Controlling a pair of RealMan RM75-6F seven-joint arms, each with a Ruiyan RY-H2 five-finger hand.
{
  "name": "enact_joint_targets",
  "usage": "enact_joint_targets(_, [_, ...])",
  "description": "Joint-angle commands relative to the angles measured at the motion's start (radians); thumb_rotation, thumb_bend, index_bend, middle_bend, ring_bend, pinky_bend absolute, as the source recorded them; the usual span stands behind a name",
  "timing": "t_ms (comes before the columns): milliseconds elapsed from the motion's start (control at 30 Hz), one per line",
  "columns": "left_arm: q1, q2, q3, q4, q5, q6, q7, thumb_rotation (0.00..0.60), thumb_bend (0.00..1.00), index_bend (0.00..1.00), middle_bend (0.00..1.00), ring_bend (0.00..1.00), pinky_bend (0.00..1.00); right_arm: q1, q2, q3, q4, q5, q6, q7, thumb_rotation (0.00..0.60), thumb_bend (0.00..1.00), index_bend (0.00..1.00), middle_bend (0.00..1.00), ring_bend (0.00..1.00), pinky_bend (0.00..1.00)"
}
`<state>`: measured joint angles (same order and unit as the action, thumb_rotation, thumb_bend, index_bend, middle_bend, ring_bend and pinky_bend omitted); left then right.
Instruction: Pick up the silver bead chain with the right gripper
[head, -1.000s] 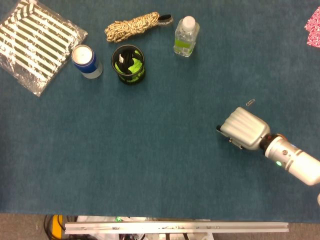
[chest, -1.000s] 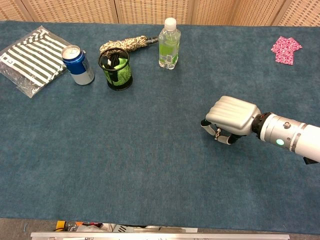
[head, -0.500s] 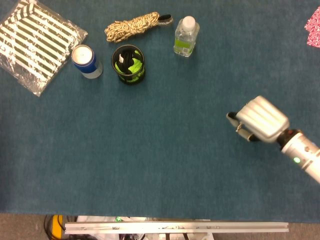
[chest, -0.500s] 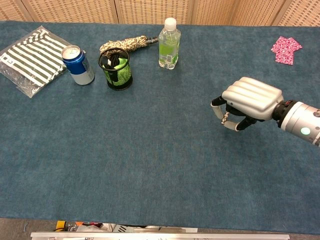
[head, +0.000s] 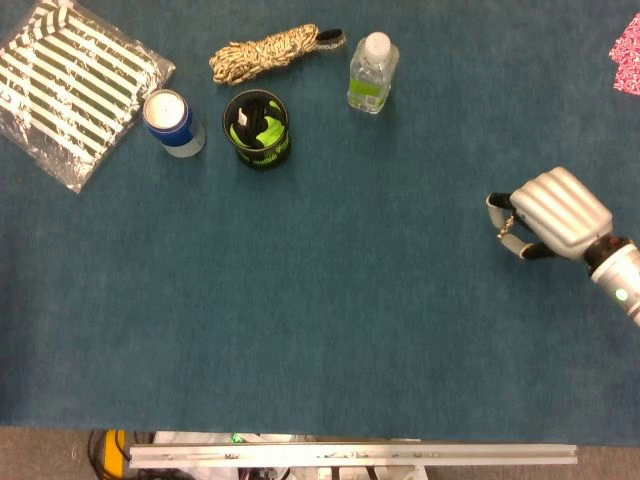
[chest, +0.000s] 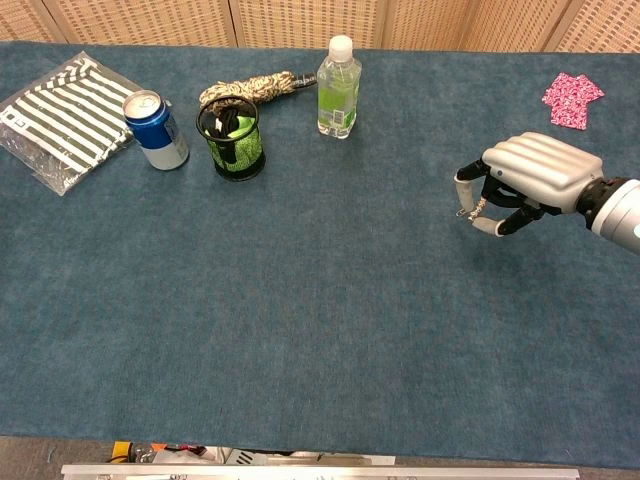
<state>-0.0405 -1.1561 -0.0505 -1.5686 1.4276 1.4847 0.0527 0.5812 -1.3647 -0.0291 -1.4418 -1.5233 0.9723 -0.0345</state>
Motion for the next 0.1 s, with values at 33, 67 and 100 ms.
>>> enact_joint_targets(33, [0.001,0.0,0.001,-0.001,-0.002,-0.001,0.001,0.6,0.22,0.0,0.0,0.0,0.0,0.01,-0.018,0.005,0.031,0.011,-0.026,0.032,0.6,0.37,0.68,0.99,1.0,1.0])
enact_joint_targets(67, [0.001,0.0,0.001,-0.002,-0.002,-0.001,0.001,0.6,0.22,0.0,0.0,0.0,0.0,0.012,-0.022,0.006,0.038,0.012,-0.031,0.037,0.6,0.37,0.68,0.99,1.0,1.0])
enact_joint_targets(100, [0.002,0.0,0.001,-0.002,-0.003,-0.001,0.001,0.6,0.22,0.0,0.0,0.0,0.0,0.014,-0.026,0.006,0.044,0.012,-0.035,0.04,0.6,0.37,0.68,0.99,1.0,1.0])
